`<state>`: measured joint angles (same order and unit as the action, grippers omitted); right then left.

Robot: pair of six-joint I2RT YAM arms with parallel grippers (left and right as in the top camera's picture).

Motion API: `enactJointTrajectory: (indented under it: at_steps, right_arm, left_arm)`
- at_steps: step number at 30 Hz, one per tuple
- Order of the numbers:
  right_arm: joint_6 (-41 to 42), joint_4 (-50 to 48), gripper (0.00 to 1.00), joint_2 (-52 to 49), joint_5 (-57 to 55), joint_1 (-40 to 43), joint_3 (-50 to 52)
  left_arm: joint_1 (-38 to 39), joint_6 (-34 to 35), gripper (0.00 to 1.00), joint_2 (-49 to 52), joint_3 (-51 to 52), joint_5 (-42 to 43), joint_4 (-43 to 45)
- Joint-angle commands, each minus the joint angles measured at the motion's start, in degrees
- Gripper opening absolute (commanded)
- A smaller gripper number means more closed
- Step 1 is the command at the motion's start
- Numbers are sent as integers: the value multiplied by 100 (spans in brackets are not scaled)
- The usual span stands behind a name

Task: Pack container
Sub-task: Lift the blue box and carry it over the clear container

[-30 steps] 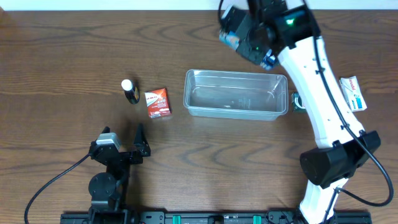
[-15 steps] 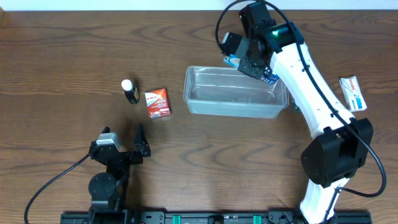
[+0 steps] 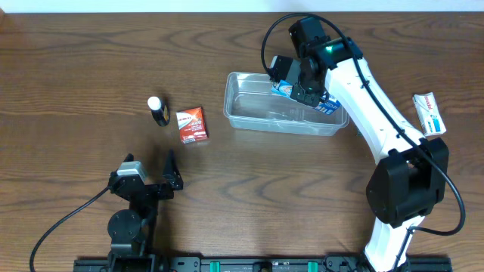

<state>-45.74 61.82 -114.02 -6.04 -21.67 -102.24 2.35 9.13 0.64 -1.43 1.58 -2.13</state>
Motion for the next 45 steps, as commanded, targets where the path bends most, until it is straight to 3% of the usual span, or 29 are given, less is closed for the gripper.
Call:
enactJointTrajectory:
  at_steps: [1, 13, 45]
  right_arm:
    - [-83, -4, 11, -20, 22, -48, -24]
    - [-953, 291, 12, -22, 28, -37, -15]
    - [-1458, 236, 13, -24, 564, 328, 111]
  left_arm:
    - [-2, -52, 98, -26, 120, -9, -186]
    - [-2, -55, 98, -26, 120, -9, -186]
    - [-2, -55, 98, -26, 120, -9, -186]
